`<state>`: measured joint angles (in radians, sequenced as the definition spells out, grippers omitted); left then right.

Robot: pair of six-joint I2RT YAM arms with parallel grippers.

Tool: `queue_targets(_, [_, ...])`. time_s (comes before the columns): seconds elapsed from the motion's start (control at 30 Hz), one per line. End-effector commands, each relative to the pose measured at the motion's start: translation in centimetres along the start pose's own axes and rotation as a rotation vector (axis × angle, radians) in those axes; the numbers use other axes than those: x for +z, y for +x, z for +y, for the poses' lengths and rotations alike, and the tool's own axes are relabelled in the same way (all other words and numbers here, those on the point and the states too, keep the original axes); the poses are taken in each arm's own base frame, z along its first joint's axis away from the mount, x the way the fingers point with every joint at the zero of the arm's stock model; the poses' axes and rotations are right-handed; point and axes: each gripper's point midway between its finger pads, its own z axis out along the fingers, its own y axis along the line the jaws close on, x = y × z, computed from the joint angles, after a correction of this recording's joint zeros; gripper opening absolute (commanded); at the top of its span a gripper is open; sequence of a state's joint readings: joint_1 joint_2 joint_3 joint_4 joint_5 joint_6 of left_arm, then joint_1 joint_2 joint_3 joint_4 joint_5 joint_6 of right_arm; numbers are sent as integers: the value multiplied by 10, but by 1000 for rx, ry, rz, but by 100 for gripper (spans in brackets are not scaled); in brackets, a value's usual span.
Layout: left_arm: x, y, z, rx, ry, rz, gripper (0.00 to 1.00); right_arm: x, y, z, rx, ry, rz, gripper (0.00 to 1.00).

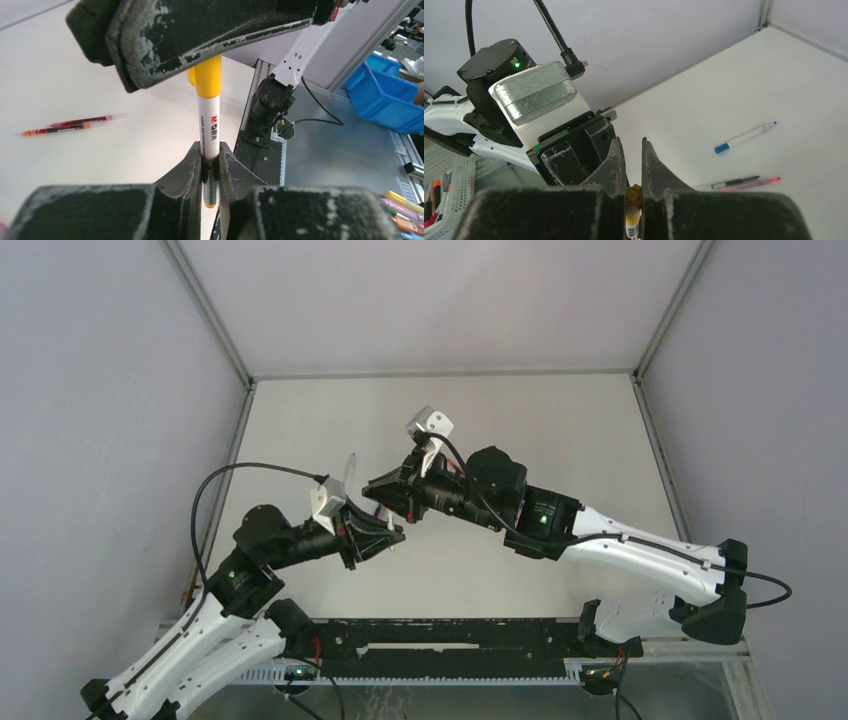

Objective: Insert the pens into the pen caps
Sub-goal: Press the pen cap onto the pen.

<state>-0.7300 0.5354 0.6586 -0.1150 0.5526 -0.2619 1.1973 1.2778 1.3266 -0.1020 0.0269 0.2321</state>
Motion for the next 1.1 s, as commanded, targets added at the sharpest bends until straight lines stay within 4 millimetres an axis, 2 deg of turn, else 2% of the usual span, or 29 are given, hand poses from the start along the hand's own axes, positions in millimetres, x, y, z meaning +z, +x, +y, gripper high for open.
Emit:
queue_targets(0.0, [-4,-36,-3,31,-20,-124,0,-4,-16,9,-34,-16,-79,0])
queue_targets(0.1, [-9,-46,-1,39,-56,-170,0,-3,0,4,-61,19,-56,0])
queue_targets(0.27, [-18,-56,6,70,-120,-228,0,0,33,8,-51,16,21,0])
queue_targets(0.53, [-14,-59,8,64,-124,-225,0,-1,74,12,-18,8,120,0])
queue_targets(0.67, [-15,-70,9,83,-134,-268,0,-1,91,19,11,-8,151,0])
queue_targets(0.83, [-21,-79,9,93,-152,-314,0,-7,113,17,46,14,175,0])
queue_targets(1.07, [-21,-87,7,102,-148,-342,0,-6,145,35,63,-2,241,0])
